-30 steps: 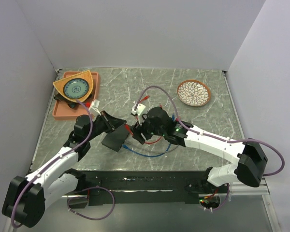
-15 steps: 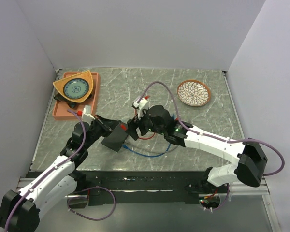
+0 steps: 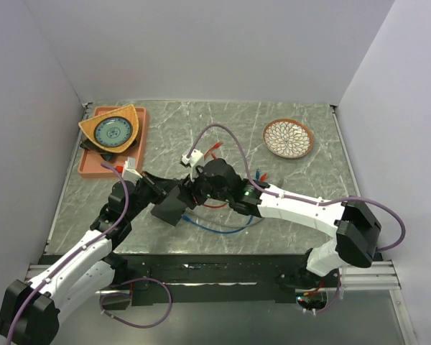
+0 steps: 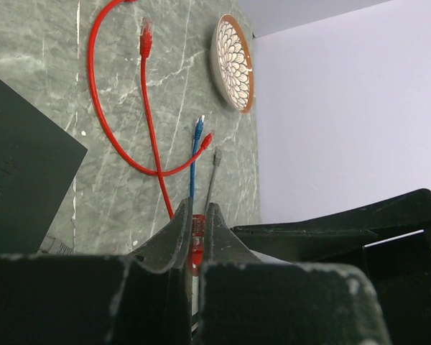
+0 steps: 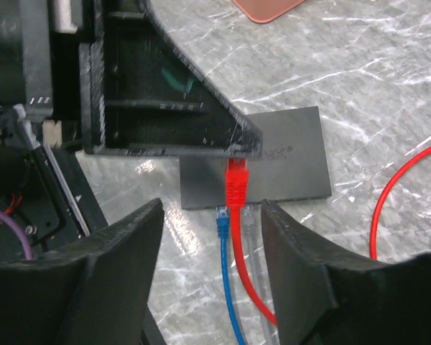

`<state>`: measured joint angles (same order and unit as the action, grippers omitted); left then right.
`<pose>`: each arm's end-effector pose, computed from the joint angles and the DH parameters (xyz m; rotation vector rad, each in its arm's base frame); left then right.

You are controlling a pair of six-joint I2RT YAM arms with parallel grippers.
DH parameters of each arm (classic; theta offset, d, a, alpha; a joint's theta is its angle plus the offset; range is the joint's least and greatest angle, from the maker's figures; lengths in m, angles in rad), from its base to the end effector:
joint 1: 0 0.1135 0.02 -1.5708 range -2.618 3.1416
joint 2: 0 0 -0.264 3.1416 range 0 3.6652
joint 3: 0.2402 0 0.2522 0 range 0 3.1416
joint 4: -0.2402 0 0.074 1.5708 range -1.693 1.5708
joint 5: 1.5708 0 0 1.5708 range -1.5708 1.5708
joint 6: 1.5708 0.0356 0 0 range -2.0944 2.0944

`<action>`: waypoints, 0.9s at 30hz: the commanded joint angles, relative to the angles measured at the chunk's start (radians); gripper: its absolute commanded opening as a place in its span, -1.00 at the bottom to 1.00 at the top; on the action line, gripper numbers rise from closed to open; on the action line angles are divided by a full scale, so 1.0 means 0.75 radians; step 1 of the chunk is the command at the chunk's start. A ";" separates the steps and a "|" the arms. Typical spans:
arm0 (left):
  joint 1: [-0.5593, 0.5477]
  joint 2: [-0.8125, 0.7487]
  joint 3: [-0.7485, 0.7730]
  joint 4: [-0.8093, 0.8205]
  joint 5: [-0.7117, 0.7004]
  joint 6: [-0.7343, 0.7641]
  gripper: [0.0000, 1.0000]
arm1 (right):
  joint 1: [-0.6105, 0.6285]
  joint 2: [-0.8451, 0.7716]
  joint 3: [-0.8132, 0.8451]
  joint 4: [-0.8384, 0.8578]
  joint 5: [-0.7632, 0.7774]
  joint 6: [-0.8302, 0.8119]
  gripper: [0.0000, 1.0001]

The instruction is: Insert the plug into the switch port

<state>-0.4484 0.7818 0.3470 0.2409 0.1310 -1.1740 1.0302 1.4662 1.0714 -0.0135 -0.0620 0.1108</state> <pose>0.1668 -0.0854 0.2297 -0.5935 1.8599 -1.2510 0.1742 0.2945 0.2937 -0.9550 1.8342 0.7875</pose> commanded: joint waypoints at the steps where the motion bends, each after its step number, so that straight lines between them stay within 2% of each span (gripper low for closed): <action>1: -0.005 -0.003 0.018 0.041 0.013 -0.012 -0.98 | 0.009 0.051 0.111 -0.006 0.060 0.000 0.17; 12: -0.005 -0.028 0.028 0.008 0.011 0.007 -0.98 | 0.011 0.107 0.150 -0.025 0.079 0.014 -0.12; 20: -0.005 -0.020 0.032 0.008 0.028 0.013 -0.98 | 0.011 0.109 0.138 -0.017 0.117 0.014 -0.56; 21: -0.005 -0.018 0.032 0.010 0.024 0.011 -0.98 | 0.009 0.119 0.144 -0.021 0.117 0.012 -0.73; 24: -0.005 -0.018 0.024 0.024 0.028 -0.003 -0.98 | 0.013 0.131 0.146 -0.021 0.109 0.008 -1.00; 27: -0.005 -0.018 0.018 0.035 0.030 -0.005 -0.98 | 0.011 0.125 0.134 -0.017 0.115 0.004 -1.00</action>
<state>-0.4484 0.7761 0.3473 0.2173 0.1318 -1.1679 1.0336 1.5505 1.1301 -0.0494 0.0048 0.1146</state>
